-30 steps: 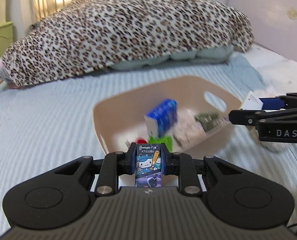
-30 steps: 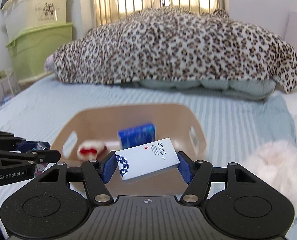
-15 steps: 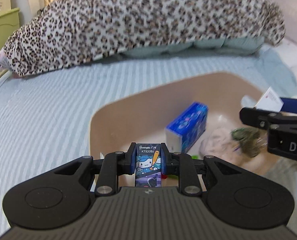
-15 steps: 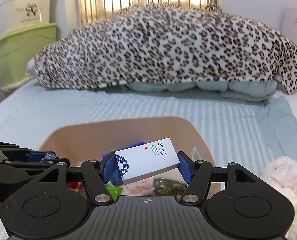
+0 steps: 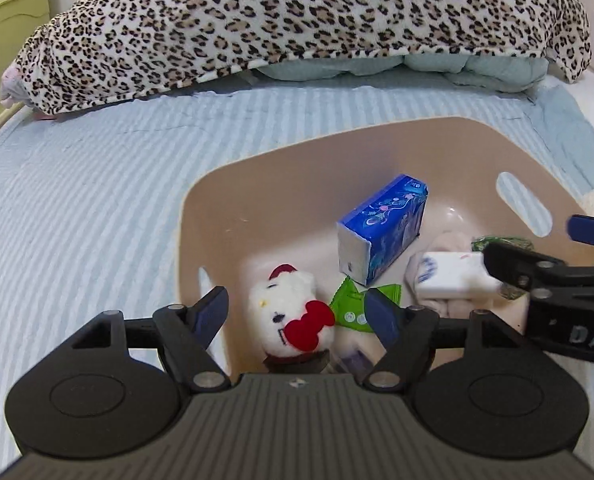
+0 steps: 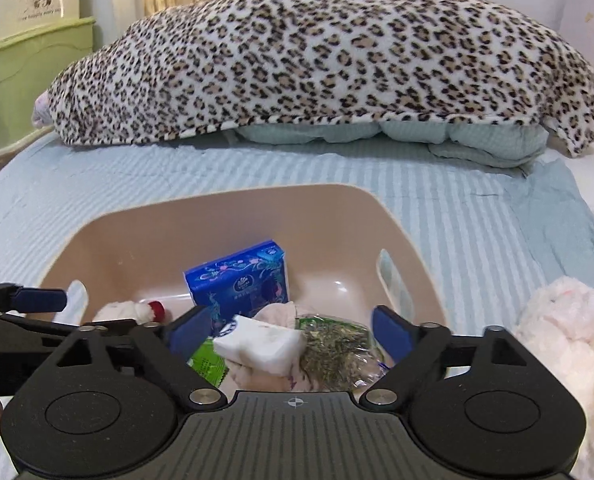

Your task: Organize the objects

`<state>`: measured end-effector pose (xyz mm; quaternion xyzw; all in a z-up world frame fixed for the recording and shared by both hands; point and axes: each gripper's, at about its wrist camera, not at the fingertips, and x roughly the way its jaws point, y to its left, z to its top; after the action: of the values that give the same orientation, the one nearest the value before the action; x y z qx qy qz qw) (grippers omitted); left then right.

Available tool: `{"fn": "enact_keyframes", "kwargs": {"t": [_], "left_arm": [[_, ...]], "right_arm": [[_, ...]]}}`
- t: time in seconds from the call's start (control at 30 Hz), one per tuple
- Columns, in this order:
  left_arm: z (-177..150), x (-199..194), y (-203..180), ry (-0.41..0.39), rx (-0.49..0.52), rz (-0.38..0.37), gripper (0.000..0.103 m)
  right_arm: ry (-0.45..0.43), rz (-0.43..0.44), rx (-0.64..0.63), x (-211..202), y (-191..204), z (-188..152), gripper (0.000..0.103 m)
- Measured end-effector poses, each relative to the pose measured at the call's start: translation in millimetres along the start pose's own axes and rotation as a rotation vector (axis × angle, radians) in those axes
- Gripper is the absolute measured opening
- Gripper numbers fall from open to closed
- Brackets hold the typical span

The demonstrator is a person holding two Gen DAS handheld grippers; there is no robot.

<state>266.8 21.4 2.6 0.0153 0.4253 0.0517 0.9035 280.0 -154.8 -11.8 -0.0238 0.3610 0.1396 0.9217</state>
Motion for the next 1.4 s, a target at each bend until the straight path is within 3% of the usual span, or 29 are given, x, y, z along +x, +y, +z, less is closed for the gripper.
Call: {"fn": "enact_keyframes", "kwargs": {"t": [0.1, 0.63, 1.4], "left_arm": [[-0.9, -14.2, 2.5, -0.009, -0.010, -0.006, 0.076], [-44.4, -104.4, 8.8, -0.067, -0.011, -0.020, 0.078], [-118.8, -223.9, 12.5, -0.133, -0.017, -0.084, 0.078]], "right_arm": [[0.005, -0.006, 0.048, -15.1, -6.8, 2.2, 0.103], [0.026, -0.040, 0.050, -112.8, -3.9, -32.1, 0.103], [-0.027, -0.038, 0.059, -228.4, 5.8, -101.1, 0.103]]}}
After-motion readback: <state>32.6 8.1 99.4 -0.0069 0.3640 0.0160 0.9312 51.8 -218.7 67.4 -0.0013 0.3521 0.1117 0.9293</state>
